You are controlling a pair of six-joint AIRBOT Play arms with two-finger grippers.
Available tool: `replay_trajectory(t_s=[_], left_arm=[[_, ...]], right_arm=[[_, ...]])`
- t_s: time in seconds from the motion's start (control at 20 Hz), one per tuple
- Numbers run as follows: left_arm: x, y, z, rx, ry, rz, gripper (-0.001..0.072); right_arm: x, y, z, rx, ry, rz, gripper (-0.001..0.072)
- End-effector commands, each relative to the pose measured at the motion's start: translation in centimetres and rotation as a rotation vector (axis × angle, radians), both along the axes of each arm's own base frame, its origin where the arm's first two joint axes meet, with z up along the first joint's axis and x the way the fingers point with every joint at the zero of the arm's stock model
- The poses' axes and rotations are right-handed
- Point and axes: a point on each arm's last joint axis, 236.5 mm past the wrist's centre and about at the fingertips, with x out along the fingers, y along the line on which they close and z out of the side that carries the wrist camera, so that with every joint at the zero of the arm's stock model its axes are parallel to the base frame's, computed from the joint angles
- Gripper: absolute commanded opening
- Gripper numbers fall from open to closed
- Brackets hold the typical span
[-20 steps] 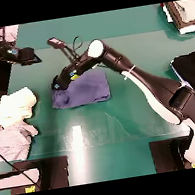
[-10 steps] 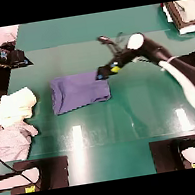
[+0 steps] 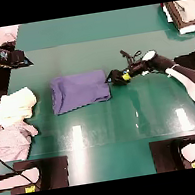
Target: Fold the shirts.
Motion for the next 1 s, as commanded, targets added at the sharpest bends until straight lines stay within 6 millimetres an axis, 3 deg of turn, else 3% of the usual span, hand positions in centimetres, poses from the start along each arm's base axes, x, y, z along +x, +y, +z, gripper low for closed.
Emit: replay_trajectory(t_s=[0.0,0.1,0.2,0.3,0.4,0.55,0.6,0.7,0.8,0.95], left_arm=[[0.0,0.0,0.0,0.000,0.000,0.001,0.0025],[0.0,0.0,0.0,0.000,0.000,0.001,0.0025],[0.0,0.0,0.0,0.000,0.000,0.001,0.0025],[0.0,0.0,0.0,0.000,0.000,0.001,0.0025],[-0.1,0.0,-0.1,0.000,0.005,-0.002,0.0025],[-0.6,-0.1,-0.3,0.000,0.024,-0.012,0.0025],[-0.7,-0.1,-0.3,0.000,0.031,-0.015,0.0025],[-0.8,-0.6,-0.3,-0.001,0.033,-0.024,0.0024],[-0.9,-2.0,-0.3,-0.002,0.029,-0.049,0.0024],[-0.6,-5.7,0.3,-0.006,-0.024,-0.109,0.0025]], right_arm=[[0.3,4.1,-0.8,0.134,0.015,-0.040,0.0654],[0.0,5.7,-1.5,0.127,0.004,-0.036,0.0620],[-0.1,6.8,-1.7,0.108,-0.035,-0.027,0.0489],[0.1,7.9,-0.9,0.107,-0.107,0.022,0.0295],[0.7,8.7,0.8,0.125,-0.187,0.072,0.0015],[2.9,7.5,4.6,0.142,-0.269,0.032,0.0011],[3.9,6.0,6.3,0.143,-0.296,-0.001,0.0011],[5.9,0.7,9.0,0.069,-0.348,-0.069,0.0011],[7.3,-6.7,11.0,-0.067,-0.391,-0.150,0.0011],[7.5,-19.2,13.2,-0.285,-0.426,-0.287,0.0011]])
